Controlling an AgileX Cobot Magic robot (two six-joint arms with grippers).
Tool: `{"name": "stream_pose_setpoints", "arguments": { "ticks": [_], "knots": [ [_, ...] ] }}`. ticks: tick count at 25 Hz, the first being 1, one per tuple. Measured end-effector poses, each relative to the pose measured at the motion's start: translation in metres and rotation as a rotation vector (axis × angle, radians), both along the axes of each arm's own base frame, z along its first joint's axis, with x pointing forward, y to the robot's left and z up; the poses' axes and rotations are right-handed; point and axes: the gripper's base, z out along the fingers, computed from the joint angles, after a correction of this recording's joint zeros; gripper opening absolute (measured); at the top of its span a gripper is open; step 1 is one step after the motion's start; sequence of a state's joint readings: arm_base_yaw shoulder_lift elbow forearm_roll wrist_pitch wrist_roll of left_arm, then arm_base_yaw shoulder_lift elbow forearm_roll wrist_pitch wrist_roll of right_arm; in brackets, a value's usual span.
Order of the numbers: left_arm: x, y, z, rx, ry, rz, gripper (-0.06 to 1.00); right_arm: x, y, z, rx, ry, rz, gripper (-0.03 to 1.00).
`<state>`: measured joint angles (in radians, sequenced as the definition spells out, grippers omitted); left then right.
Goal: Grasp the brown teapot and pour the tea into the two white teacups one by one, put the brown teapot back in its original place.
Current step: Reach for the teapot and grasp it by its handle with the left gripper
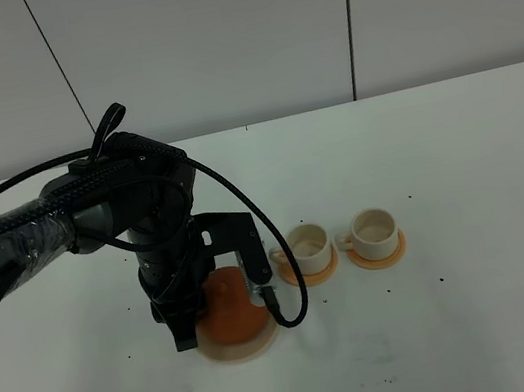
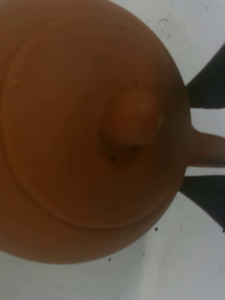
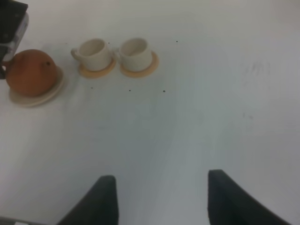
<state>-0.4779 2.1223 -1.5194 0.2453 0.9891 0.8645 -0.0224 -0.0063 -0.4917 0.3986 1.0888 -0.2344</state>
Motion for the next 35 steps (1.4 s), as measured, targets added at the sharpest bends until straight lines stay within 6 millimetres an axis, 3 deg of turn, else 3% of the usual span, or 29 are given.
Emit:
{"name": "stream_pose_setpoints", "arguments": {
  "ticks": [10, 35],
  "knots": [
    [0.001, -0.0002, 0.0, 0.0, -0.005, -0.029, 0.18, 0.0, 0.0, 0.0, 0.0, 0.0, 0.0, 0.42],
    [0.0014, -0.0012, 0.0022, -0.011, -0.007, -0.076, 0.17, 0.0, 0.0, 0.0, 0.0, 0.0, 0.0, 0.42]
  ]
}}
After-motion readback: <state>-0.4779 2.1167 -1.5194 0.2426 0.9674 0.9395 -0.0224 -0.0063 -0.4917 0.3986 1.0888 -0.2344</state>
